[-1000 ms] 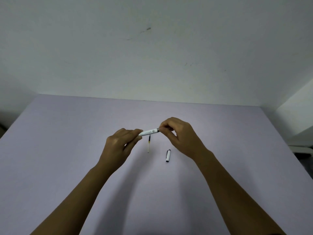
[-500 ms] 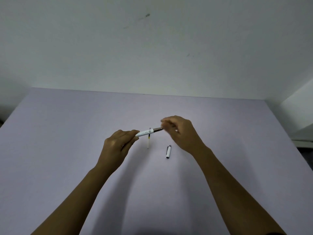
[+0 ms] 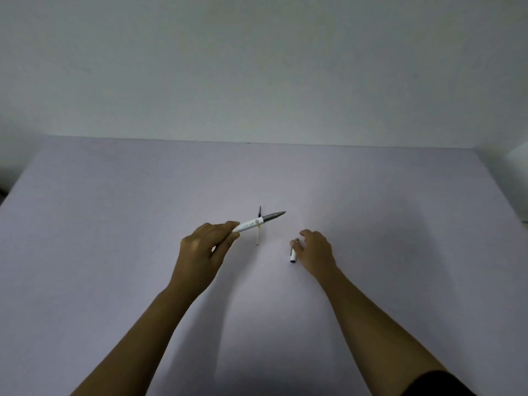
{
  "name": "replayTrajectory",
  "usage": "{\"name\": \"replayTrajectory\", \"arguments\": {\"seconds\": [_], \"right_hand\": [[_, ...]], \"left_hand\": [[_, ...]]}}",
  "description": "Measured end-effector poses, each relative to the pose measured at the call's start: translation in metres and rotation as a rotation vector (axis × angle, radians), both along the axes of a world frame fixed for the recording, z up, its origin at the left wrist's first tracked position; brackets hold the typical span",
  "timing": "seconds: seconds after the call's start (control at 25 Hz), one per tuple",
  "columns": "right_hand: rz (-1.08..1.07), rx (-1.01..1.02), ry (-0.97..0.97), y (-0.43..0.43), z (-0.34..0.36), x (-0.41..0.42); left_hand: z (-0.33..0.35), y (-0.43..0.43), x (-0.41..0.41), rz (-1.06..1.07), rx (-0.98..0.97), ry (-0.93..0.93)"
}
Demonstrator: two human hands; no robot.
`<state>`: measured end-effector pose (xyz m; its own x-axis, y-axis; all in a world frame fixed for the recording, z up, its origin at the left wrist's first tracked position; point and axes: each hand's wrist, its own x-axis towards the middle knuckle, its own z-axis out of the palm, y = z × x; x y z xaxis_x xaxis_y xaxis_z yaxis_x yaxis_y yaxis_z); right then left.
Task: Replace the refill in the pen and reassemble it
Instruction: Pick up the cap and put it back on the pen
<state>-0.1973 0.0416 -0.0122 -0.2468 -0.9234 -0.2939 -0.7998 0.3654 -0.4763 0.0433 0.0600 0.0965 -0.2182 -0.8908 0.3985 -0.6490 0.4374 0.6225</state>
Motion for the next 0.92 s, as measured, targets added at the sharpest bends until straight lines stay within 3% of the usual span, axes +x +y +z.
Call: {"name": "replayTrajectory", "arguments": {"seconds": [0.2,0.52,0.68,0.92], "right_hand": [[-0.030,-0.009,-0.062,-0.005,-0.015,0.010],[-0.309,-0.428,-0.532,-0.019,0.065,0.023],[-0.415,-0.478,-0.876,-0.017,0.099,0.028],[-0.405,-0.501,-1.007,-0.005,0.118,0.035]], "left_hand": [[-0.004,-0.009,0.005,0.001,0.014,-0.010],[-0.020,0.001,0.009,0.061,0.081,0.043],[-0.018,0.008,0.007,0.108,0.088,0.056],[-0.008,0.015,0.010,0.126,0.061,0.073]]}}
